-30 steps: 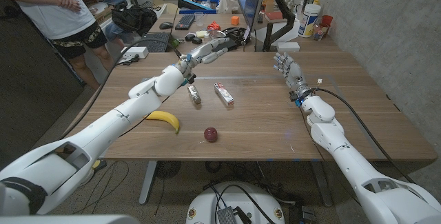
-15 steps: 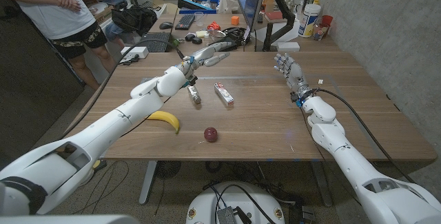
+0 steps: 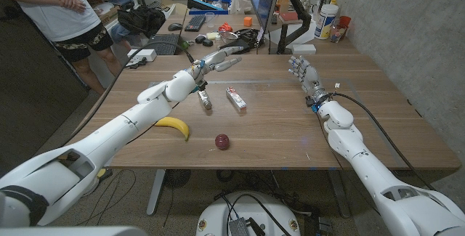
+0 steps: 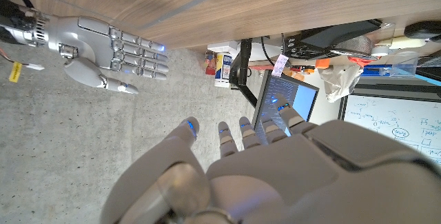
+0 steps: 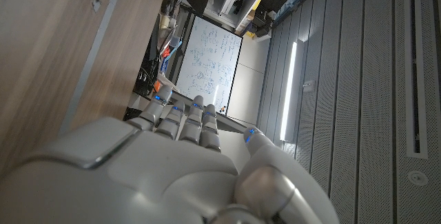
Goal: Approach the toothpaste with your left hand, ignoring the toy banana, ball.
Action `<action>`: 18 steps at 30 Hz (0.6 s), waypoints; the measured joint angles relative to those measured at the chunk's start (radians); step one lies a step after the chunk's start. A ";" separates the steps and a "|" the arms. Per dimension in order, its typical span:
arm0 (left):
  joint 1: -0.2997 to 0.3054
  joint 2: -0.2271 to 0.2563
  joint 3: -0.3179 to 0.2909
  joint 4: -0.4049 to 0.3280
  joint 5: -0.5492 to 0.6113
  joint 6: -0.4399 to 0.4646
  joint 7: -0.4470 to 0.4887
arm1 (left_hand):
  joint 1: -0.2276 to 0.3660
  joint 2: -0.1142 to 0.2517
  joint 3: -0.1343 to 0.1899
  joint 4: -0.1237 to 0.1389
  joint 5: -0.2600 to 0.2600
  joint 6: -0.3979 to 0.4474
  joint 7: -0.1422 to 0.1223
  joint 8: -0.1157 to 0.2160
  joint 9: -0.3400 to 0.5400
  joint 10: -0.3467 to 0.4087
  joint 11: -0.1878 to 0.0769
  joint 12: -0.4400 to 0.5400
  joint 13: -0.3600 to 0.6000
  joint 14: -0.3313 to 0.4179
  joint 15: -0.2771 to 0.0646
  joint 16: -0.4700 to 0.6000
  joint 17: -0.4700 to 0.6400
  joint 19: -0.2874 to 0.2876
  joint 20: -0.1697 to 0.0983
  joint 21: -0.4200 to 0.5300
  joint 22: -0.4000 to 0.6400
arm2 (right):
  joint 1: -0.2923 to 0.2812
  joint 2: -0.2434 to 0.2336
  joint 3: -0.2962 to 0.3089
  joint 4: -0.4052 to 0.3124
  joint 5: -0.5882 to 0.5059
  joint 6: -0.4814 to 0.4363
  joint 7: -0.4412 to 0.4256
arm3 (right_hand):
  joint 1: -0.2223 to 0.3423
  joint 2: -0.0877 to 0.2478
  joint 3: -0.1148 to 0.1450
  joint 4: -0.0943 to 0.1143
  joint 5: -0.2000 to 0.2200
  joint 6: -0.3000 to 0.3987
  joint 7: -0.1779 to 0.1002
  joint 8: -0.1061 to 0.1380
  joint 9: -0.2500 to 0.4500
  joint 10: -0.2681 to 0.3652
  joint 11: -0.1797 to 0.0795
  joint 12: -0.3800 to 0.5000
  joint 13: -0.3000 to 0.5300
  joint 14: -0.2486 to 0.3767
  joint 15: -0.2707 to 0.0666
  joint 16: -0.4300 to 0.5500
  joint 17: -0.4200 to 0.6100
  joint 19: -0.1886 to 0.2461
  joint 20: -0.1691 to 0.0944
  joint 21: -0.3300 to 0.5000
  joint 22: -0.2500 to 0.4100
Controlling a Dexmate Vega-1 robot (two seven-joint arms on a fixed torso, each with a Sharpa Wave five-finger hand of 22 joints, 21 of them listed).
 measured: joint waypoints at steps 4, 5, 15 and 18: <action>0.000 0.003 0.001 0.001 0.002 0.003 -0.005 | 0.000 0.000 0.000 0.000 0.000 0.000 0.000 0.000 0.000 0.000 0.000 0.000 0.000 0.000 0.000 0.000 0.000 0.006 0.006 0.000 0.000 | 0.002 0.002 -0.002 0.002 -0.003 0.001 0.000 | 0.000 0.000 0.000 0.000 0.000 0.000 0.000 0.000 0.000 0.000 0.000 0.000 0.000 0.000 0.000 0.000 0.000 0.000 0.000 0.000 0.000; 0.000 0.003 0.001 0.001 0.002 0.003 -0.005 | 0.000 -0.001 0.000 0.000 0.000 0.000 0.000 0.000 0.000 0.000 0.000 0.000 0.000 0.000 0.000 0.000 0.000 0.006 0.006 0.000 0.000 | 0.003 0.003 -0.003 0.002 -0.003 0.001 0.000 | 0.000 0.000 0.000 0.000 0.000 0.000 0.000 0.000 0.000 0.000 0.000 0.000 0.000 0.000 0.000 0.000 0.000 0.000 0.000 0.000 0.000; -0.003 0.009 0.006 0.007 0.006 0.005 -0.016 | 0.008 0.000 0.003 -0.003 0.000 0.001 0.001 0.000 0.000 0.005 0.005 0.000 0.000 0.000 0.000 0.000 0.000 0.002 0.009 -0.004 0.000 | 0.004 0.005 -0.007 0.003 -0.011 0.001 -0.008 | 0.000 0.000 0.000 0.000 0.000 0.000 0.000 0.000 0.000 0.000 0.000 0.000 0.000 0.000 0.000 0.000 0.000 0.000 0.000 -0.004 0.000; -0.004 0.010 0.007 0.008 0.008 0.006 -0.018 | 0.008 0.000 0.003 -0.003 0.000 0.009 0.001 0.000 0.000 0.005 0.005 0.000 0.000 0.000 0.000 0.000 0.000 0.002 0.009 -0.004 0.000 | 0.004 0.005 -0.007 0.002 -0.012 0.001 -0.010 | 0.000 0.000 0.000 0.000 0.000 0.000 0.000 0.000 0.000 0.000 0.000 0.000 0.000 0.000 0.000 0.000 0.000 0.000 0.000 -0.004 0.000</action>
